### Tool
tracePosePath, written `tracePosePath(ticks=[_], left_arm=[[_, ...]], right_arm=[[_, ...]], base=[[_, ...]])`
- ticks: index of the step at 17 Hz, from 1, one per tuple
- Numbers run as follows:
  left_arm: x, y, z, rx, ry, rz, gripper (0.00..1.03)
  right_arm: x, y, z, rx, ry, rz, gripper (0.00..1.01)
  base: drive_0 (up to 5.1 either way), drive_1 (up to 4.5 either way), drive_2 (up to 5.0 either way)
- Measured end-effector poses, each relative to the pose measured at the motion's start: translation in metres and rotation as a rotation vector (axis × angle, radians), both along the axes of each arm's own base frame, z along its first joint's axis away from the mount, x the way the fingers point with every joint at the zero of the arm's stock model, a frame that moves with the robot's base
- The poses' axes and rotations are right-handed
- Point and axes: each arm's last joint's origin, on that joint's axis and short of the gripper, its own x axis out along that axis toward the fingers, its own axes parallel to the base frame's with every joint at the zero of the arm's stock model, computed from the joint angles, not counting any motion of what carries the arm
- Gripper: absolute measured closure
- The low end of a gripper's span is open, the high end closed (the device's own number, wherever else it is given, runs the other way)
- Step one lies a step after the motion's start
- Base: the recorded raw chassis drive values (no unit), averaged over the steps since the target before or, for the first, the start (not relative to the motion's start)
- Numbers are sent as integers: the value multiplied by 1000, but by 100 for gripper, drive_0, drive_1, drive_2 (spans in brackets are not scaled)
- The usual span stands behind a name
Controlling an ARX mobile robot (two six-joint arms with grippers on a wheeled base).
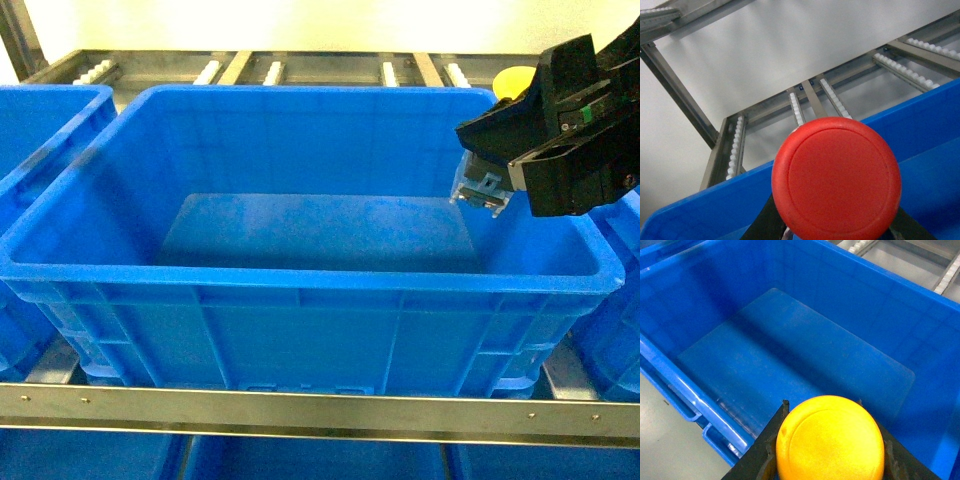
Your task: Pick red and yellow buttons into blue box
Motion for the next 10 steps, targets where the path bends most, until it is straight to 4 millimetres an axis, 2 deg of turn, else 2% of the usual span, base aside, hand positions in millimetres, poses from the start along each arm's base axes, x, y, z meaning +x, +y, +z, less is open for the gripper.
tracePosePath(ticks=[3,7,10], left_arm=[[0,2,0,0,0,10,80],[-1,3,0,0,0,16,80],[-1,2,0,0,0,15,80]], right_arm=[[3,2,0,8,-21,14,69],[40,16,-13,-31,-21,53,69],[61,24,-11,-62,-68,81,69]], base=[[10,10,10],[0,0,0],[0,0,0]])
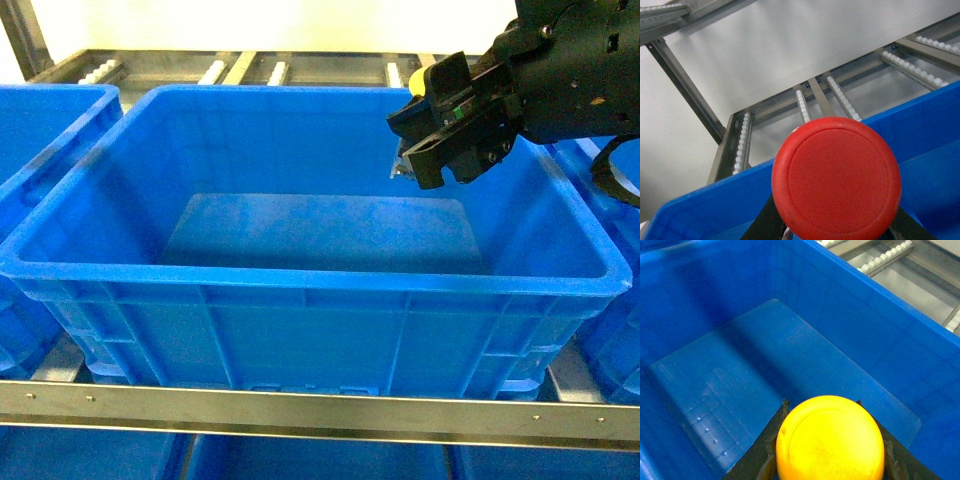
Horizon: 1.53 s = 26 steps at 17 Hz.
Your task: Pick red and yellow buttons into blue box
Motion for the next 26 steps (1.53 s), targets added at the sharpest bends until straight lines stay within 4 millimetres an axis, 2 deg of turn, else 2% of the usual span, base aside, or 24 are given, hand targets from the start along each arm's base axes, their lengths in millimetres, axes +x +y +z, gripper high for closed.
tracePosePath(ticks=[3,6,8,9,14,15,16,21,23,26], left_arm=[[0,0,0,0,0,0,80],[0,0,0,0,0,1,80],[0,0,0,0,0,0,80],[0,0,0,0,0,0,80],[0,0,0,0,0,0,80],[0,0,0,0,0,0,80],[0,0,0,0,0,0,80],[1,-1,0,1,3,0,80],[22,-22,-9,22,66,-21,80],[53,-59,-42,72,214,-115,80]], right_arm=[[17,6,-12,-43,16,10,69],[35,19,-13,-65,17,27,69],[40,23,-18,-76,33,37,69],[40,23,-18,-80,32,40,64],[40,23,-18,-79,26,40,5],[40,23,-18,-79,26,39,1],[40,23,-18,-79,26,39,4],[40,23,-18,-79,26,39,3],[40,23,-18,-79,26,40,3],[40,23,-18,-79,27,39,3]], base=[[0,0,0],[0,0,0],[0,0,0],[0,0,0],[0,0,0],[0,0,0],[0,0,0],[0,0,0],[0,0,0],[0,0,0]])
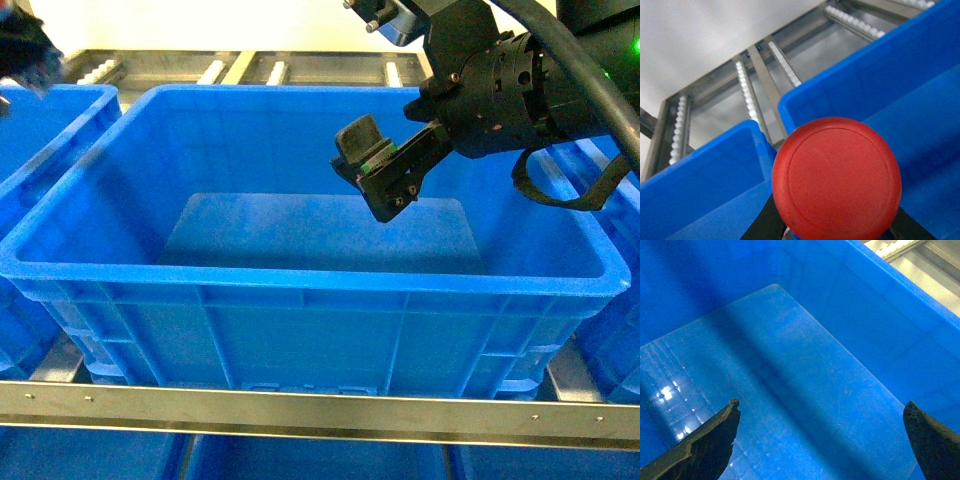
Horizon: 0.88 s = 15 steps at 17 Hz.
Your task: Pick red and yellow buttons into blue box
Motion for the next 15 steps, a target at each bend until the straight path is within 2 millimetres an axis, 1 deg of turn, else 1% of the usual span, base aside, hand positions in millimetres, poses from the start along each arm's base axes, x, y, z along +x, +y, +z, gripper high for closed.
tracePosePath(ticks=[1,4,6,7,9,10,12,14,15], left_arm=[[6,-6,-4,13,21,-5,80],[26,-24,-8,35,74,-9,80],[32,-43,-18,13,158,-54,80],[32,-53,-23,-15,217,-88,80],[28,-70,-27,-28,263,-126,80],[28,-73,-26,-26,256,-124,80],[30,-71,-24,-30,214,-103,80],[30,-70,-24,-32,216,-97,80],[30,-70,-24,-32,216,-98,73]], right_arm=[[0,0,0,0,0,0,3],[0,0,0,0,0,2,3],[0,0,0,0,0,0,3],[0,0,0,0,0,0,3],[0,0,0,0,0,1,3],[0,0,0,0,-1,0,3],[0,0,0,0,0,0,3],[0,0,0,0,0,1,3],[0,0,0,0,0,0,3]], base=[[0,0,0],[0,0,0],[0,0,0],[0,0,0],[0,0,0],[0,0,0],[0,0,0],[0,0,0],[0,0,0]])
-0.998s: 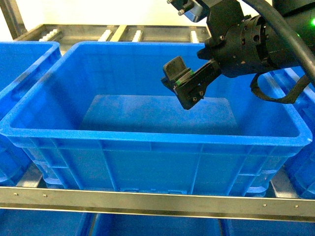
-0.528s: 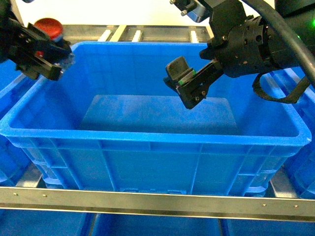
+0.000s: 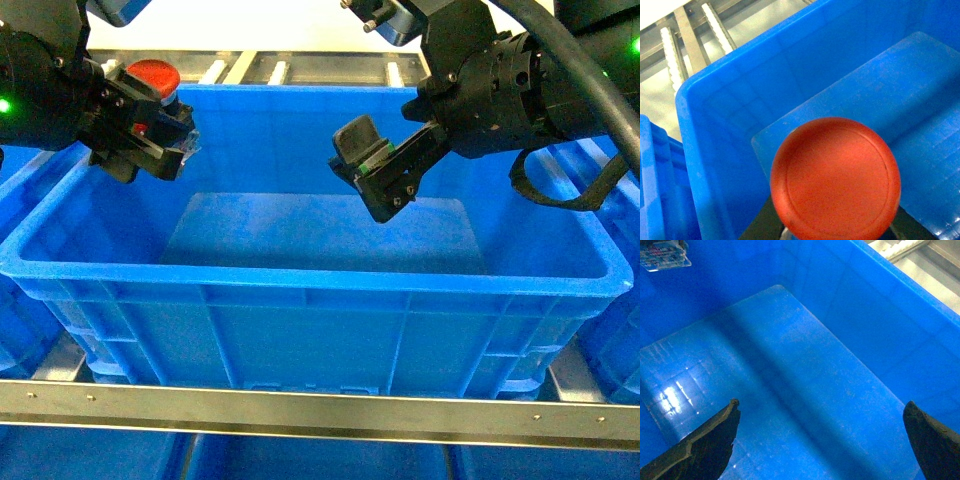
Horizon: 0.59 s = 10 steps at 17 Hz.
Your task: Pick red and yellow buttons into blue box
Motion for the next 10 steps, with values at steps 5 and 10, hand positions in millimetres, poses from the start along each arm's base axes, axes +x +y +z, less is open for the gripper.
tracePosePath(ticks=[5,10], left_arm=[[0,0,0,0,-1,-1,23],[0,0,0,0,0,-1,5]], right_arm=[[0,0,0,0,0,0,3],[0,0,0,0,0,0,3]], base=[[0,0,0],[0,0,0]])
